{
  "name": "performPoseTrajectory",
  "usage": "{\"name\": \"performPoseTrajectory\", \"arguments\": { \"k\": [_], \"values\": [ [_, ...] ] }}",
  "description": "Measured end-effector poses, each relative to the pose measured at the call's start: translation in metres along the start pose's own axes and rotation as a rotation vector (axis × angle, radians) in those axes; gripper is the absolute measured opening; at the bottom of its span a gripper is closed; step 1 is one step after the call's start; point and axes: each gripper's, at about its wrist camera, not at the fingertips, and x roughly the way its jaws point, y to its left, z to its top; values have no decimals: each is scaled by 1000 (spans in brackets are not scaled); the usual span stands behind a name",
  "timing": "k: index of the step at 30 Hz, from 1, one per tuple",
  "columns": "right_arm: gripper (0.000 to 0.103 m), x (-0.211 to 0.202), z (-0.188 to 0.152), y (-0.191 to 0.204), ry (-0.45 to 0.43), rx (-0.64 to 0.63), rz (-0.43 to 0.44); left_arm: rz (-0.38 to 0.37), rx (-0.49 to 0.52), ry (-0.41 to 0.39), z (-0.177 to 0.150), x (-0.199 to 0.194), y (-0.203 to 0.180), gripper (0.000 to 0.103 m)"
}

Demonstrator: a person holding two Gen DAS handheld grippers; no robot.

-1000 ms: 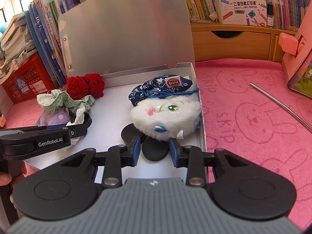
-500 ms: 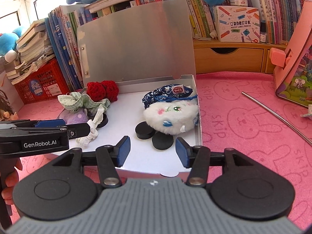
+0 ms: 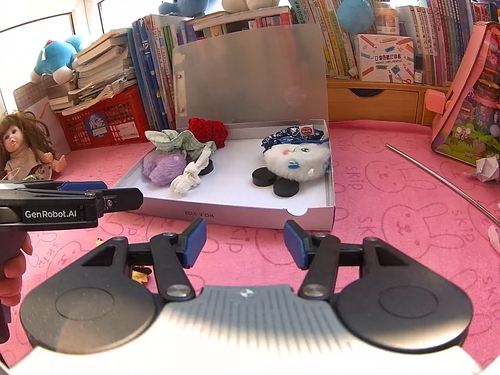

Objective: Organize objects
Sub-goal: 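Move the left gripper toward the knitted snake toy while the right grasps the clear plastic dome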

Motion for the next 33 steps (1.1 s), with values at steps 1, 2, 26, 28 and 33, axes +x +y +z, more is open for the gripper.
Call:
{"name": "performPoseTrajectory", "arguments": {
  "k": [1, 2, 26, 28, 33],
  "values": [
    [70, -7, -5, 3, -11, -9, 5, 9, -2, -9, -6, -4, 0, 75],
    [70, -12, -9, 5, -23, -17, 10, 15, -5, -16, -10, -7, 0, 80],
    [86, -78, -94, 49, -45, -117, 177, 40, 6, 14, -65, -1, 0, 90],
    [86, -78, -101, 56, -37, -144, 185, 38, 12, 21, -65, 2, -2, 90],
    [86, -79, -116, 75, -34, -225, 190, 16, 23, 38, -67, 8, -5, 90]
  ]
}}
